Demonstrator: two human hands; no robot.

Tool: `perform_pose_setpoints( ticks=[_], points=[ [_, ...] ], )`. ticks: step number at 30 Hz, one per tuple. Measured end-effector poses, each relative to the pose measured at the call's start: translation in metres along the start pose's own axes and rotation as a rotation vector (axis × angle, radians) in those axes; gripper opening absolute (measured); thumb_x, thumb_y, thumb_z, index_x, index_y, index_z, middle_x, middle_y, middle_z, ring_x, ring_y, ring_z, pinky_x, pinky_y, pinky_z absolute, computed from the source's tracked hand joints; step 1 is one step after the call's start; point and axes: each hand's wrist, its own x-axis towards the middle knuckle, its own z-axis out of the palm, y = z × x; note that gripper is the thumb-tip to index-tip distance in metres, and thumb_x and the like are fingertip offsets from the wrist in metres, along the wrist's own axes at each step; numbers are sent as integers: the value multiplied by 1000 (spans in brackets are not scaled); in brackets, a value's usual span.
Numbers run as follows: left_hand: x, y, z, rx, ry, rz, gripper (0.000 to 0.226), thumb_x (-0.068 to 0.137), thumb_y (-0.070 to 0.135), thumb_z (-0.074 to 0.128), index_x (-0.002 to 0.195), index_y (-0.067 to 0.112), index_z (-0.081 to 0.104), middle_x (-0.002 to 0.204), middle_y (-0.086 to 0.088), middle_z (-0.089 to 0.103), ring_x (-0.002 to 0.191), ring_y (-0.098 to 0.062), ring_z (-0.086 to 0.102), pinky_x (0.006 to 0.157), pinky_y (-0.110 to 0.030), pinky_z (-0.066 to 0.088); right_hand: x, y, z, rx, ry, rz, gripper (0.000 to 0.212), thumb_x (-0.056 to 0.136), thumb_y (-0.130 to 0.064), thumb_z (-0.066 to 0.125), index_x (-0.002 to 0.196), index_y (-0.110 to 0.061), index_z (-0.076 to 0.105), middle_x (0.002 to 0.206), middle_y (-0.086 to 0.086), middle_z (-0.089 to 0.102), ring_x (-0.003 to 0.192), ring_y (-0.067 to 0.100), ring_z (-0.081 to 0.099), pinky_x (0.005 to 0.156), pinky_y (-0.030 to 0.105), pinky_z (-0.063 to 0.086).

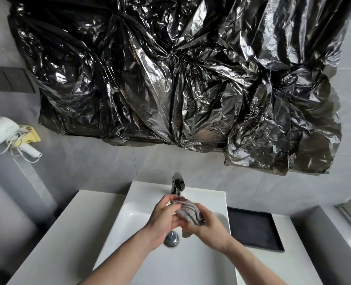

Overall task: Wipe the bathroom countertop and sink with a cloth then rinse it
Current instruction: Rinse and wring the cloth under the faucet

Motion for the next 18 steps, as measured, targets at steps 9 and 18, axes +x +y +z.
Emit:
perform_pose_setpoints(
  ticks=[9, 18],
  points=[
    [-3, 3, -38, 963, 144, 548, 25, 86, 33, 74, 109, 40, 67, 114, 20, 66, 98, -3, 67, 79, -31, 58, 11, -14, -1, -45, -8, 248, 16, 88, -2, 54, 88, -16, 62, 51, -10, 46, 44, 13, 41, 42, 21, 35],
    [12, -23, -38, 1713, -307, 631, 74, 89, 36, 56, 152, 39, 17, 150, 18, 28, 130, -9, 41, 106, -28, 41, 26, -23, 1, 0, -385, 518, 25, 81, -4, 61, 70, -24, 50, 63, -4, 27, 51, 11, 16, 41, 21, 10]
  ],
)
